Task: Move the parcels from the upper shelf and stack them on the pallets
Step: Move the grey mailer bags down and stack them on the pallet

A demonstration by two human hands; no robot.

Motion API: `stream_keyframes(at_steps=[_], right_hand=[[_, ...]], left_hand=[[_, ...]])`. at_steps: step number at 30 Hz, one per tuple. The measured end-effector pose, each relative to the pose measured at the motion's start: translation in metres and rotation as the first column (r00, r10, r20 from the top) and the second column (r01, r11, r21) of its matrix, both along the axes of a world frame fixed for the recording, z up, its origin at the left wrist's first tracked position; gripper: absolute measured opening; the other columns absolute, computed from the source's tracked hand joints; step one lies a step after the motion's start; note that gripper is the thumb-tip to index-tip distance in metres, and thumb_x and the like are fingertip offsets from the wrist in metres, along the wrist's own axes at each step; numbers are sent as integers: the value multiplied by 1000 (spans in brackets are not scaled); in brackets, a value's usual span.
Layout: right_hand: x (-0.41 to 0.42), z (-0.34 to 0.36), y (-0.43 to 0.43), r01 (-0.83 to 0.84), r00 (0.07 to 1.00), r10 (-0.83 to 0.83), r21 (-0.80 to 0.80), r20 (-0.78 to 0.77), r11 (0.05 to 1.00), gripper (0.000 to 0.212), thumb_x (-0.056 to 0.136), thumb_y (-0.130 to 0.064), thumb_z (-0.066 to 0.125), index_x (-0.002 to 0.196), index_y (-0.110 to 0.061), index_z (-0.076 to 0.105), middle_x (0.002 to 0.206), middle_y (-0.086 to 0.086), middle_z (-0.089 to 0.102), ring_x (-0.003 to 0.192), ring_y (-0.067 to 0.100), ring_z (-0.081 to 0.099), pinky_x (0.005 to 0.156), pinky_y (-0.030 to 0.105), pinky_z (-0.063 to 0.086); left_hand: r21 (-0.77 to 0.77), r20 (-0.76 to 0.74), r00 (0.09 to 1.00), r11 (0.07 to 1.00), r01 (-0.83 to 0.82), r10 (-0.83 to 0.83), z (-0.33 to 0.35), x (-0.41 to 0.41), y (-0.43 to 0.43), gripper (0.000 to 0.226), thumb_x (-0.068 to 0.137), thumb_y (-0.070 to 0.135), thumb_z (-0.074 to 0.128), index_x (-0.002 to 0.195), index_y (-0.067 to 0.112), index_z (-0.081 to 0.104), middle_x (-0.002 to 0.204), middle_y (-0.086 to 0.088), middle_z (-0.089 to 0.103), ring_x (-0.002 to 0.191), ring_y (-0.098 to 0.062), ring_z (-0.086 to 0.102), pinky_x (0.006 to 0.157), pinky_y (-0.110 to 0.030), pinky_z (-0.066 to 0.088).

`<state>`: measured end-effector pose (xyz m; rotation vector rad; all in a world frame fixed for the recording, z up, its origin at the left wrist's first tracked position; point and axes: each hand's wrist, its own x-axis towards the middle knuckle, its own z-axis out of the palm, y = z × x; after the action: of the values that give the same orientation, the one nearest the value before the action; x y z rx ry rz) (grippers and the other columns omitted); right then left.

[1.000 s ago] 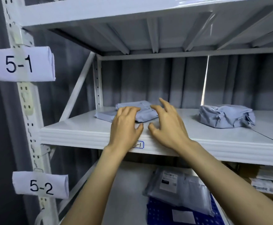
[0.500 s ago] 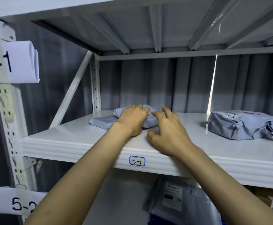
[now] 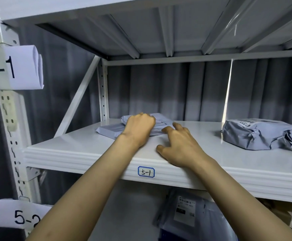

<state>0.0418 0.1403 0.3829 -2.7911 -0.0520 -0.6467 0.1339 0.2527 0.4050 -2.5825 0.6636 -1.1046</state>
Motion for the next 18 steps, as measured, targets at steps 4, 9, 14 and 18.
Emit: stream_keyframes(at_steps=[4,9,14,18], right_hand=[[-1,0,-2,5,1000,-5,34,-19,999,58,87,-37,56,139,-14,42,149,11,30,137,31,27,108,40,34],[-1,0,-7,2,1000,-2,191,-2,982,65,86,-34,59,140,-9,34,147,13,34,133,32,36,105,36,37],[-2,1,-10,-27,995,-10,356,100,934,68,85,-27,63,140,-8,26,141,15,36,128,31,42,97,31,37],[-3,2,-13,-105,964,-26,467,264,878,76,85,-27,65,144,-9,21,145,12,36,129,29,41,100,31,35]], left_hand=[[-78,-10,999,996,36,-37,-3,-1,3,25,90,2,47,114,7,52,116,-11,60,110,-29,54,81,-36,42],[-436,53,947,846,306,-315,-5,-19,3,14,99,21,42,103,8,45,99,-16,64,93,-40,57,71,-41,40],[-639,197,856,599,482,-479,2,-50,2,10,100,22,41,98,12,40,76,-11,57,76,-42,53,64,-44,43],[-674,344,790,452,584,-507,10,-69,4,10,99,20,40,91,16,36,71,-2,48,69,-37,50,60,-40,36]])
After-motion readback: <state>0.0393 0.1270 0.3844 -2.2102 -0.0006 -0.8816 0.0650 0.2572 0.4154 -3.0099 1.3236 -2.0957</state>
